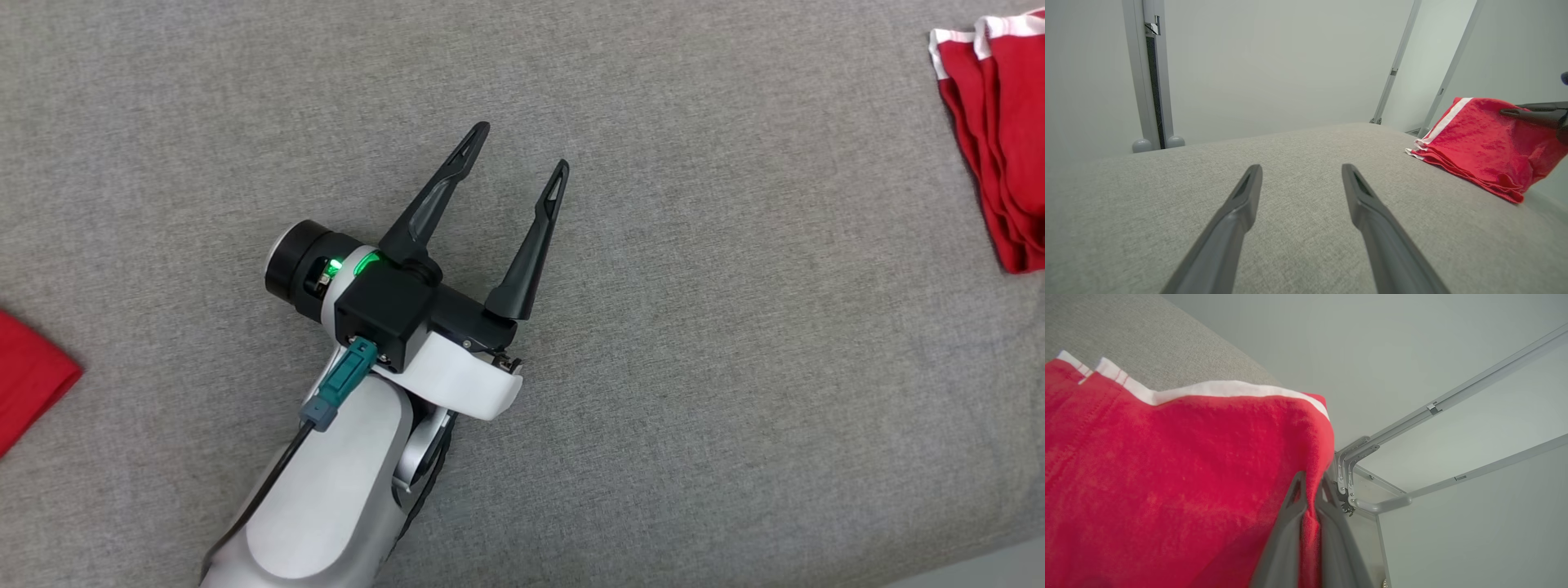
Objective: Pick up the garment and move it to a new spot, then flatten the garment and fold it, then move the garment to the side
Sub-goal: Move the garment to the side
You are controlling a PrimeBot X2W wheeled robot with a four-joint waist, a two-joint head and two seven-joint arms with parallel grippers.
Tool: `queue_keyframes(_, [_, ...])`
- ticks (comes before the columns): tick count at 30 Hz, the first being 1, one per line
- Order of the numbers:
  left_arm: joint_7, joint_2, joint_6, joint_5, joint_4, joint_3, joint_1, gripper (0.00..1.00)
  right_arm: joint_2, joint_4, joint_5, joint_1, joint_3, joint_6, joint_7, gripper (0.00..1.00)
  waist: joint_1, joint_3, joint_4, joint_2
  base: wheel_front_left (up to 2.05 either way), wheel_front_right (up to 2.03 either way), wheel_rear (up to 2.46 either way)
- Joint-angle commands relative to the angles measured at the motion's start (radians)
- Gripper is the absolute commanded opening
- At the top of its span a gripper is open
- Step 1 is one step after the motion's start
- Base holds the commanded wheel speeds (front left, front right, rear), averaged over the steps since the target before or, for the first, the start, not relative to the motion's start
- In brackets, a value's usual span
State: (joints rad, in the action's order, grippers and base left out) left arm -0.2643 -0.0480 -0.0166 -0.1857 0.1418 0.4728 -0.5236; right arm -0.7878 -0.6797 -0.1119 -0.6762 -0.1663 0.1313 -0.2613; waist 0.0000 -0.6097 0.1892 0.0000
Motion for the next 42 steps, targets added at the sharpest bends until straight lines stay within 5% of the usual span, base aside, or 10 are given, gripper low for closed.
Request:
queue_keyframes(1, [0.000, -0.005, 0.005, 0.004, 0.007, -0.007, -0.010, 1.00, 0.004, -0.008, 0.010, 0.006, 0.012, -0.001, -0.006, 0.00, 0.0000, 0.001, -0.008, 0.0000, 0.00, 0.00, 0.00])
queue_keyframes(2, [0.000, -0.005, 0.004, 0.005, 0.010, -0.010, -0.007, 1.00, 0.005, -0.013, 0.015, 0.004, 0.021, -0.001, -0.006, 0.00, 0.0000, 0.004, -0.011, 0.0000, 0.00, 0.00, 0.00])
queue_keyframes(3, [0.000, -0.005, 0.004, 0.003, 0.011, -0.012, -0.003, 1.00, 0.009, -0.017, 0.021, 0.001, 0.034, -0.001, -0.006, 0.19, 0.0000, 0.009, -0.014, 0.0000, 0.00, 0.00, 0.00])
queue_keyframes(4, [0.000, -0.005, 0.004, -0.002, 0.011, -0.012, 0.001, 1.00, 0.014, -0.022, 0.026, 0.000, 0.050, -0.001, -0.006, 0.78, 0.0000, 0.017, -0.017, 0.0000, 0.00, 0.00, 0.00])
queue_keyframes(5, [0.000, -0.005, 0.004, -0.009, 0.011, -0.012, 0.004, 1.00, 0.023, -0.027, 0.026, 0.002, 0.062, -0.001, -0.006, 1.00, 0.0000, 0.026, -0.021, 0.0000, 0.00, 0.00, 0.00])
queue_keyframes(14, [0.000, -0.004, 0.019, -0.069, -0.002, -0.006, 0.057, 1.00, 0.107, 0.013, 0.052, 0.067, 0.188, -0.001, -0.006, 1.00, 0.0000, 0.175, -0.053, 0.0000, 0.00, 0.00, 0.00])
queue_keyframes(20, [0.000, -0.004, 0.034, -0.108, -0.015, -0.027, 0.136, 1.00, 0.213, 0.170, 0.009, 0.158, 0.223, -0.001, -0.006, 1.00, 0.0000, 0.305, -0.095, 0.0000, 0.00, 0.00, 0.00])
queue_keyframes(30, [0.000, -0.004, 0.041, -0.120, -0.036, -0.139, 0.275, 1.00, 0.403, 0.396, -0.095, 0.338, 0.176, -0.001, -0.004, 1.00, 0.0000, 0.453, -0.185, 0.0000, 0.00, 0.00, 0.00])
queue_keyframes(42, [0.000, -0.005, 0.046, -0.124, -0.029, -0.197, 0.390, 1.00, 0.556, 0.467, -0.142, 0.509, 0.147, -0.001, -0.004, 1.00, 0.0000, 0.516, -0.228, 0.0000, 0.00, 0.00, 0.00])
